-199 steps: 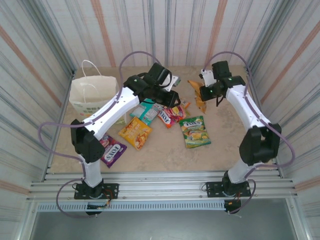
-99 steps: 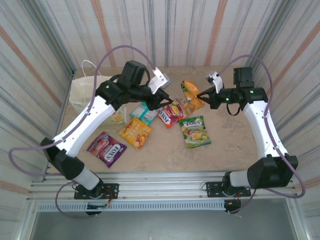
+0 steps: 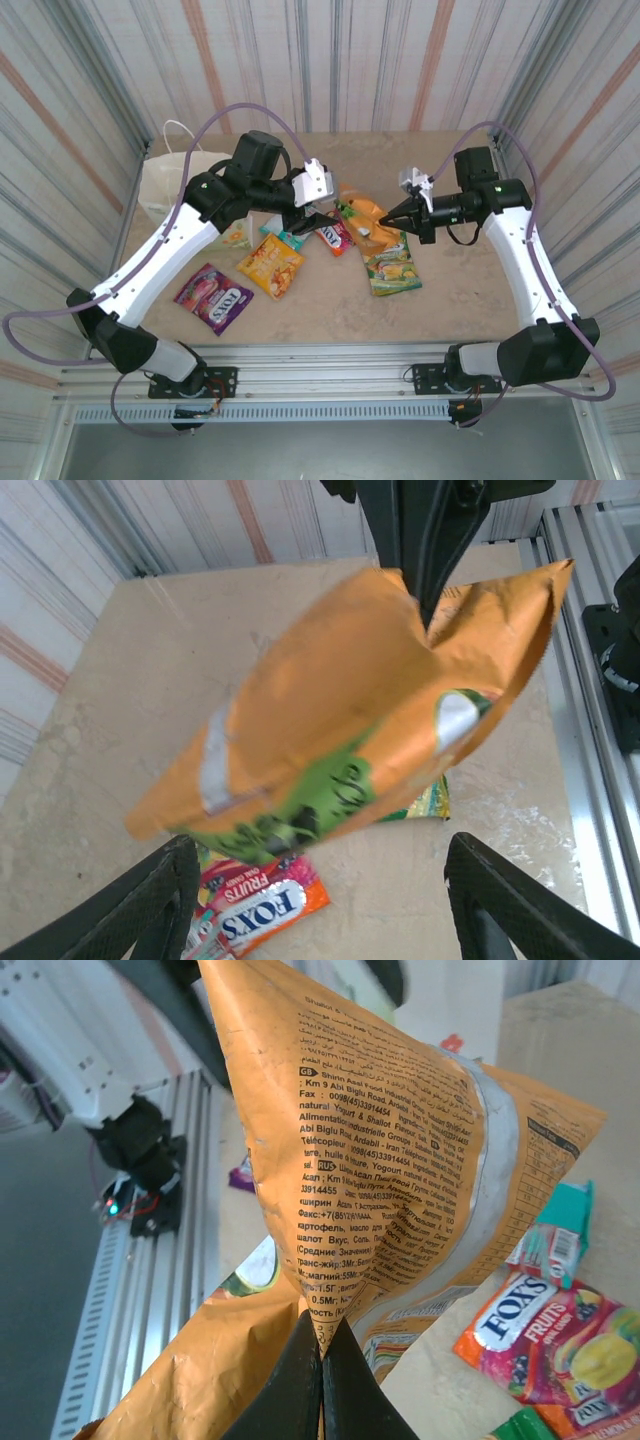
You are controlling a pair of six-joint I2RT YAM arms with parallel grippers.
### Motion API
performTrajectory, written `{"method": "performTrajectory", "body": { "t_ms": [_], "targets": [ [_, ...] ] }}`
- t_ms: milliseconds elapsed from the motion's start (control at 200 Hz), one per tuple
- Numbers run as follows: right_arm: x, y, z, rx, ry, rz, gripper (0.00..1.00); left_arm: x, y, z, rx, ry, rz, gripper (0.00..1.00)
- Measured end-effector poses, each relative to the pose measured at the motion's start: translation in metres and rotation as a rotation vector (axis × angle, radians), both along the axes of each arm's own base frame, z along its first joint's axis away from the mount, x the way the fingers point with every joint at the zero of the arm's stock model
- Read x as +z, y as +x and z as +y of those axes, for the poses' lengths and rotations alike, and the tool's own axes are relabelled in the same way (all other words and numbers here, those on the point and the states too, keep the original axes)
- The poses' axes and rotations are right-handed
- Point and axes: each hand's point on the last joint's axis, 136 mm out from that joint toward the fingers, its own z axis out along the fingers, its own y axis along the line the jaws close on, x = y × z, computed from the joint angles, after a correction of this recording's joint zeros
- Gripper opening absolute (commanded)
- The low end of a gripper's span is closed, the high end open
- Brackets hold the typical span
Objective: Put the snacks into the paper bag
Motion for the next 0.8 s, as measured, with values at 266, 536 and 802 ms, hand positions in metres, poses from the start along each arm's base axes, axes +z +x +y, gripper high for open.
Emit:
{"method": "performTrajectory", "body": {
  "t_ms": [266, 536, 802],
  "targets": [
    [-0.01, -0.023, 0.01, 0.127, -0.029, 0.007, 0.0, -0.006, -0.018, -0.006, -0.142, -0.002, -0.024, 0.66],
    [-0.008, -0.028, 0.014, 0.194, -0.012, 0.011, 0.0, -0.017, -0.038, -0.013, -0.246, 0.018, 0.003, 0.56],
    [-0.005, -0.032, 0.018, 0.225, -0.004, 0.02, 0.0, -0.029, -0.039, -0.017, -0.276, 0.05, 0.017, 0.21]
  ]
}}
